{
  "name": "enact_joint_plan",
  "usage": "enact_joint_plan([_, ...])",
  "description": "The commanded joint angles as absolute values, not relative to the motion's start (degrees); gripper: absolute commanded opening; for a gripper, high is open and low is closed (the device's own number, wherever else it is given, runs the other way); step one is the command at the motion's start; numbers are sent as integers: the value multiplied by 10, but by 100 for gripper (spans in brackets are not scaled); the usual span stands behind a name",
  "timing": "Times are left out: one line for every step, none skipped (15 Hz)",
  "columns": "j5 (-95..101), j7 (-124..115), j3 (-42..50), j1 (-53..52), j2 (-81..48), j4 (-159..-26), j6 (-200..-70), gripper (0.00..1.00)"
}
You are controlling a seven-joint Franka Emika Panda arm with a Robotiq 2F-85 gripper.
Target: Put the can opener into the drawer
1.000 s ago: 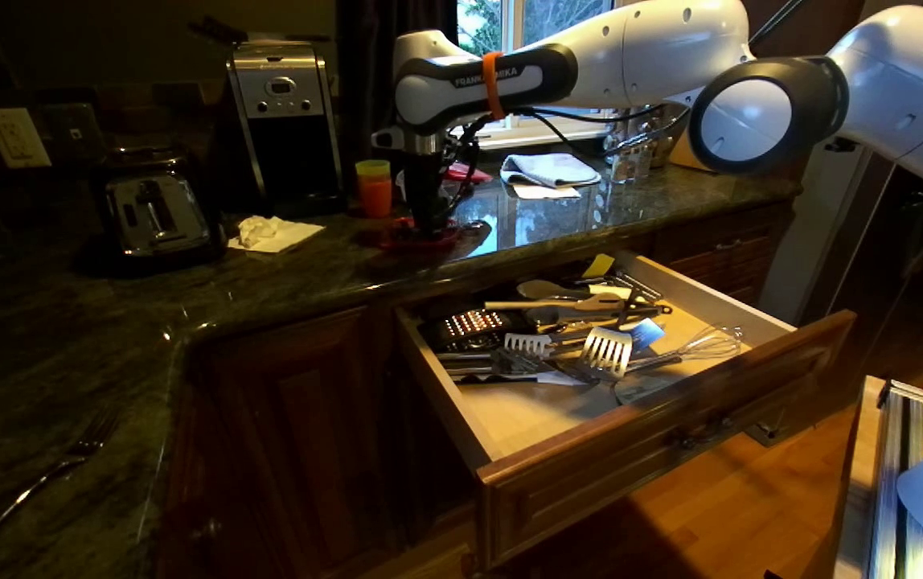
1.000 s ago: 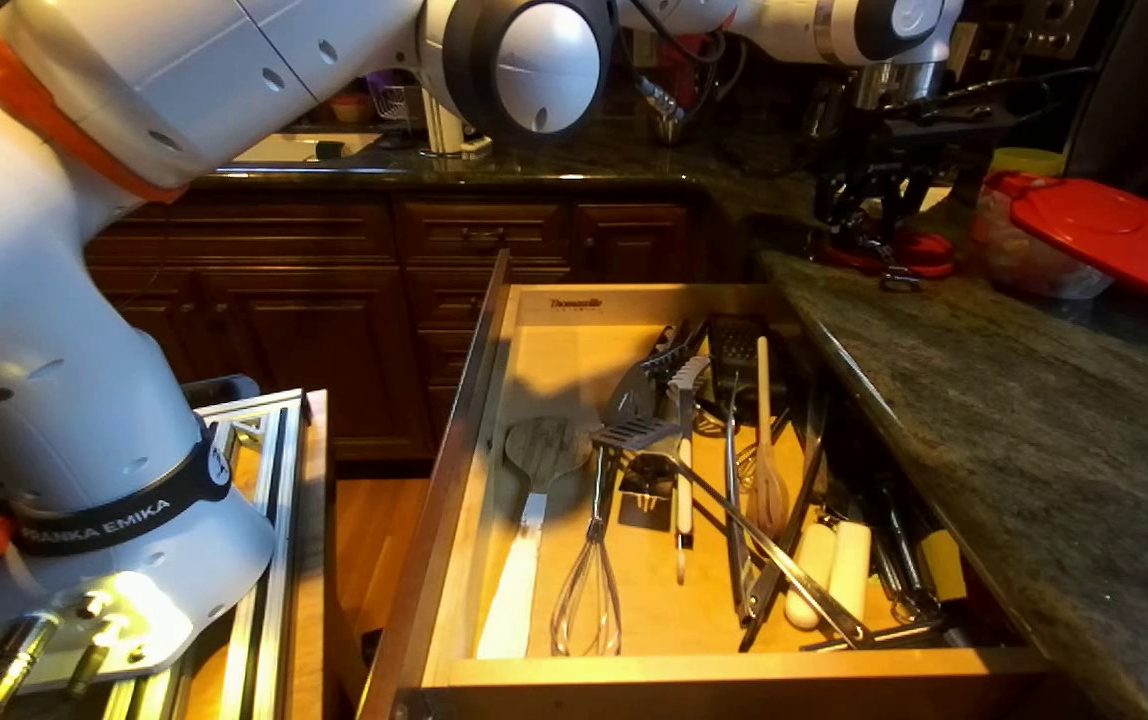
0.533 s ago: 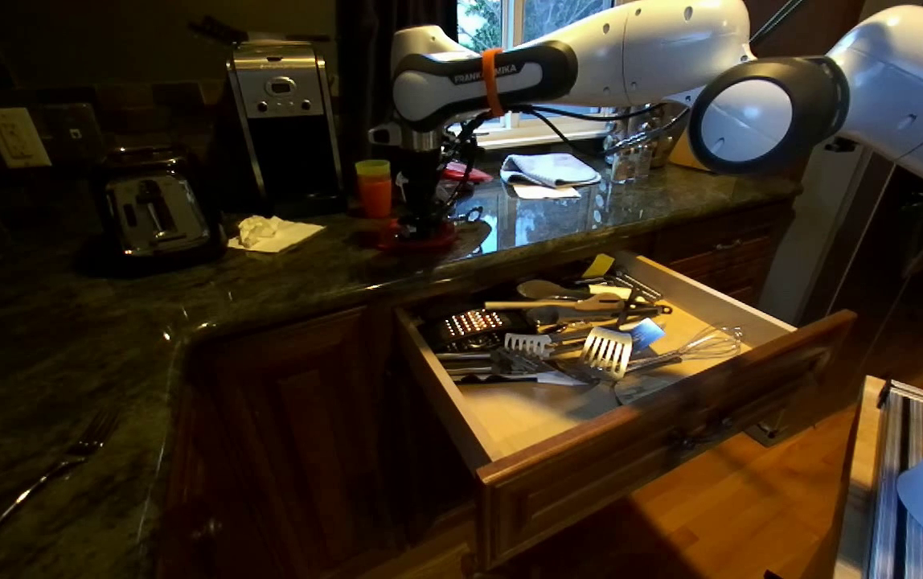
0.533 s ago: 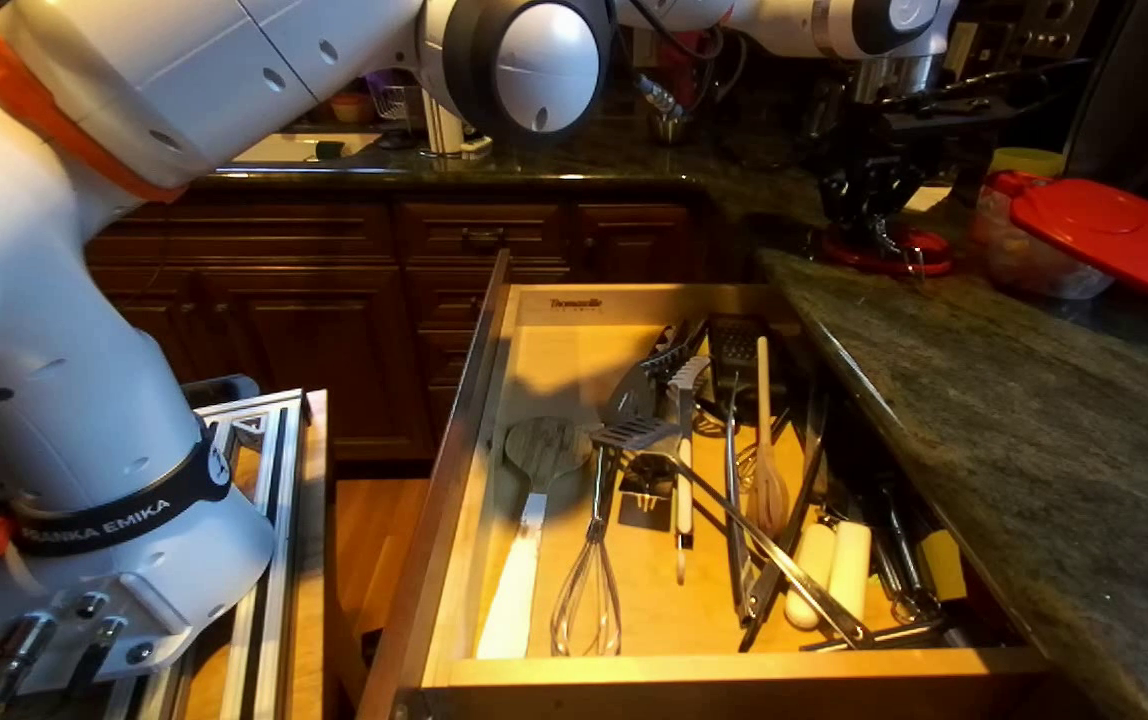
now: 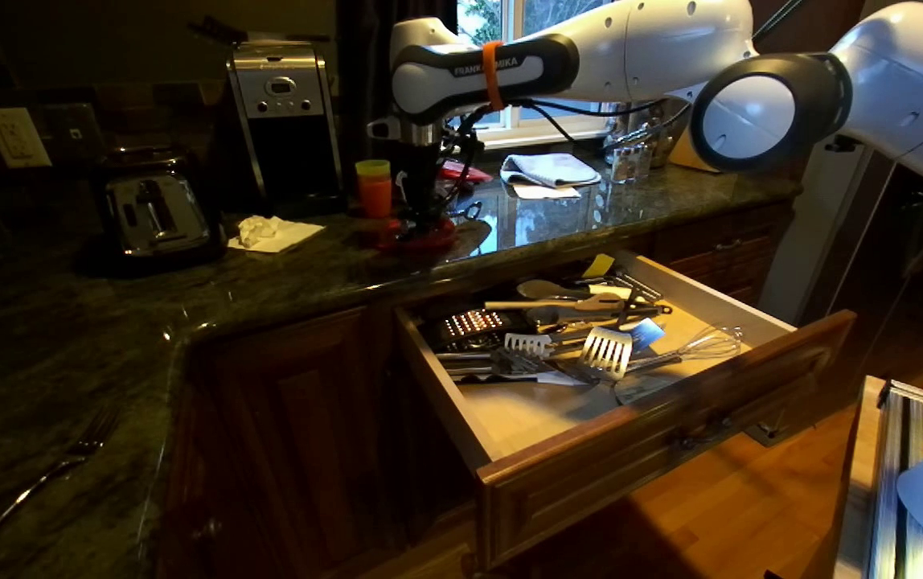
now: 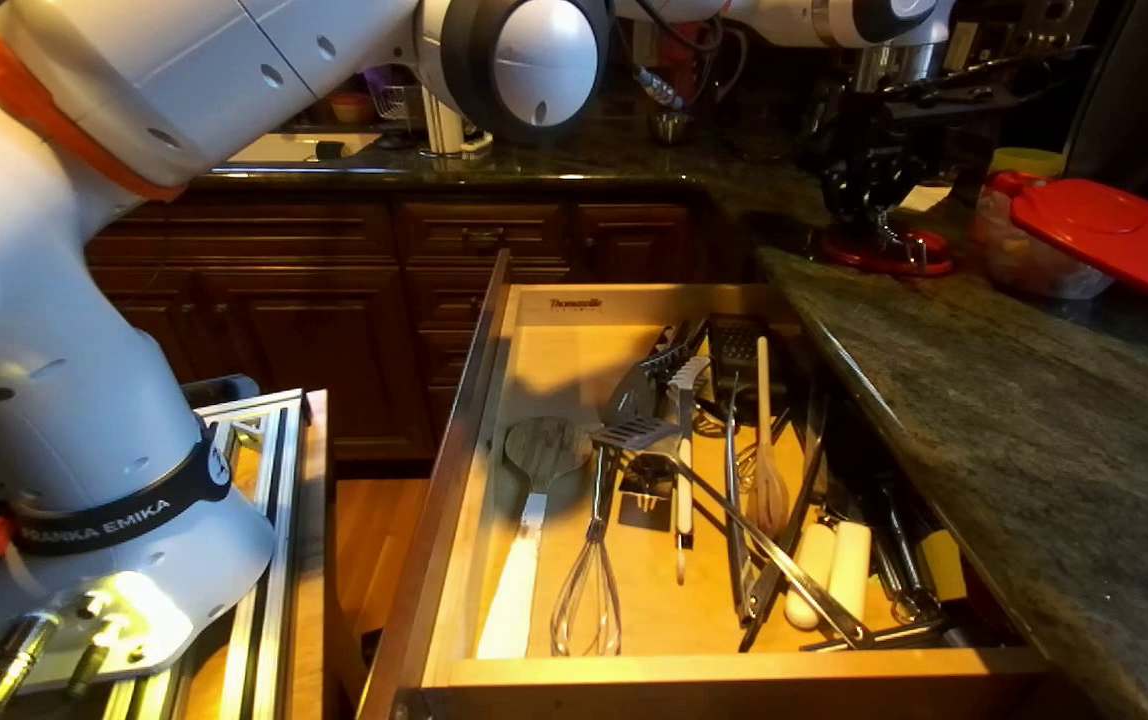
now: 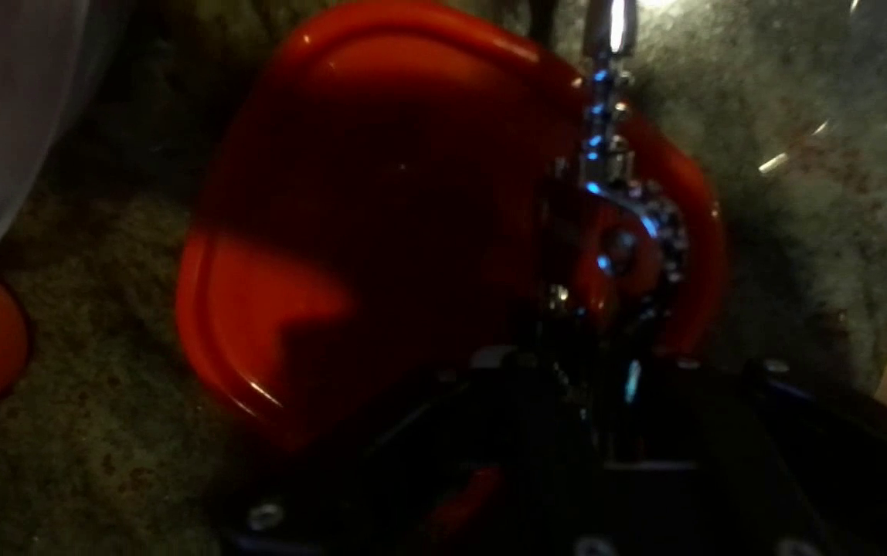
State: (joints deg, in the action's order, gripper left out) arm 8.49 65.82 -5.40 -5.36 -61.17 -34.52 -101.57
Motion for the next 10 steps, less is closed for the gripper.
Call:
enact_joint_plan([89,678,-53,-52,-585,-359,-976,4])
enact_joint_plan([88,693,-57,-49,-579,-365,-971,4])
enact_joint_plan([87,704,-58,-46,-573,-373,-965,4])
enact_joint_plan([86,713,-59,-43,-567,-379,-960,4])
enact_joint_plan([83,724,-61,-39,-561,-388,-957,4])
enact_joint_plan([83,731,-61,-35,-554,-399,-954,4])
enact_joint_plan([82,741,-62,-31,-547,-412,-953,4])
enact_joint_plan([81,750,-63,-27,-536,-432,-957,4])
enact_joint_plan([80,758,-65,-23,-526,-454,-967,4])
enact_joint_plan([80,765,-66,-18,-514,-479,-979,4])
